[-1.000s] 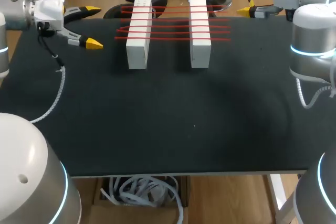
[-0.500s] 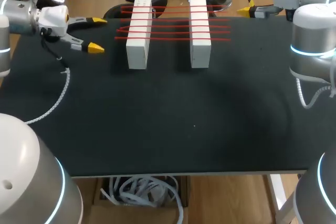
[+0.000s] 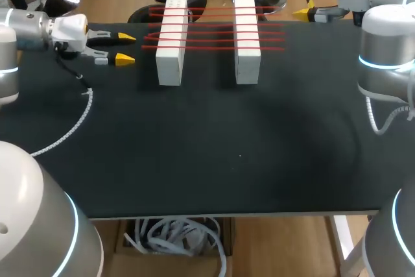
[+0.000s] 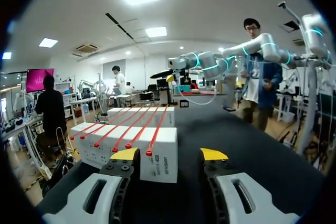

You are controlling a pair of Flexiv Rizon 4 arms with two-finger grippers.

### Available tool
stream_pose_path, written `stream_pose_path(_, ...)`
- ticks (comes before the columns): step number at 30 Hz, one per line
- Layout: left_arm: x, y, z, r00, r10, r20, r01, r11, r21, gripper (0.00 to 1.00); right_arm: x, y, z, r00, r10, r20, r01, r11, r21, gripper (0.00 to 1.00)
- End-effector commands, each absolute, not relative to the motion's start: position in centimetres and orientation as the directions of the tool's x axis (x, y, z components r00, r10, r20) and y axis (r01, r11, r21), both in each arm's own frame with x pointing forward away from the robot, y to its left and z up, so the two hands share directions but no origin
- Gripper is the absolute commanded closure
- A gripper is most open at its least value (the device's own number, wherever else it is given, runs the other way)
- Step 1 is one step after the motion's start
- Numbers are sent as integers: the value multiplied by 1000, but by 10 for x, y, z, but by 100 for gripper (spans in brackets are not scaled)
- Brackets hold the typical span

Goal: Grab the tape and strap the tape.

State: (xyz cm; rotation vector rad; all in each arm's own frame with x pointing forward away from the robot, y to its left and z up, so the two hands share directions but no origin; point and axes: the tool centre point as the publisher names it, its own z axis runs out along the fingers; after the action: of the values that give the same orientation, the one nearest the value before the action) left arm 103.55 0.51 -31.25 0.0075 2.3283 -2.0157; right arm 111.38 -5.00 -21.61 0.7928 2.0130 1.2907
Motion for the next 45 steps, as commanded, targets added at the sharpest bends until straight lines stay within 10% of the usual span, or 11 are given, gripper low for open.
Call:
stream_pose_path(1, 1038, 2, -316, -998, -36, -48, 43, 137, -990, 57, 1114, -50, -216, -633, 754, -174, 157, 345, 925, 0)
stream_pose_path(45, 1063, -14, -325, -998, 12, -56, 57, 93, -994, 73, 1114, -50, -216, -633, 754, -174, 157, 345, 925, 0)
